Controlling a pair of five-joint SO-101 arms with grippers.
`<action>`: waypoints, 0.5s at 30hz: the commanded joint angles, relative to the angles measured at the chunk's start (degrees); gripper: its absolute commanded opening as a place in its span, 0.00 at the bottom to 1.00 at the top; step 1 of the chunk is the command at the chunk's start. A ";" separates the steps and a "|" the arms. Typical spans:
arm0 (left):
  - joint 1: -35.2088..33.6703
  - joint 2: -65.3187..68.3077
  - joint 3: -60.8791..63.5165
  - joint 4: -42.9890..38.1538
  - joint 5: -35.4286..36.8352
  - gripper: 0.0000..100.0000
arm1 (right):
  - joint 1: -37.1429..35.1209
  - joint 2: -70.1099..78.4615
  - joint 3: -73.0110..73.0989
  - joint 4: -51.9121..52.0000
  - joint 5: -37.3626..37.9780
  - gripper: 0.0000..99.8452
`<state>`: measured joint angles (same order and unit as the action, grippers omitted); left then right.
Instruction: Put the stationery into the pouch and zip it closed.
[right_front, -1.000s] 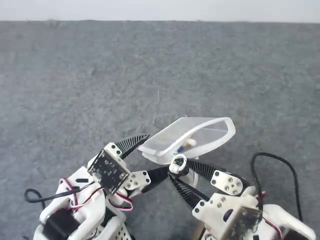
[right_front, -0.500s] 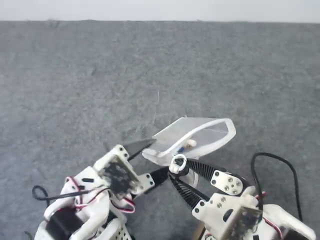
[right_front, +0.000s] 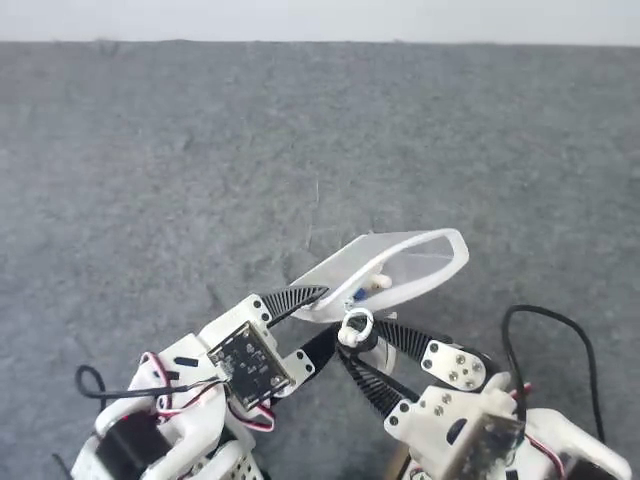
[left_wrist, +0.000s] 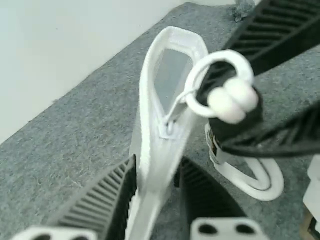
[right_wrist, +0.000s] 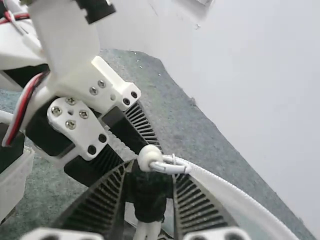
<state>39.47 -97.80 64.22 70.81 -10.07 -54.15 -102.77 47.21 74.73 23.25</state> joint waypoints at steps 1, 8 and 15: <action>0.44 -0.44 -1.01 -1.76 -1.05 0.06 | -0.22 0.13 -0.53 -2.24 0.18 0.01; 0.44 -0.44 -0.75 -2.29 -1.14 0.01 | 3.38 0.57 -0.44 -5.14 -0.44 0.01; 0.44 -0.44 0.92 -2.55 -8.70 0.01 | 12.62 0.40 5.01 -15.16 -6.95 0.01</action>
<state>39.74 -97.80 64.22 70.81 -14.20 -45.27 -102.68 51.69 64.70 18.51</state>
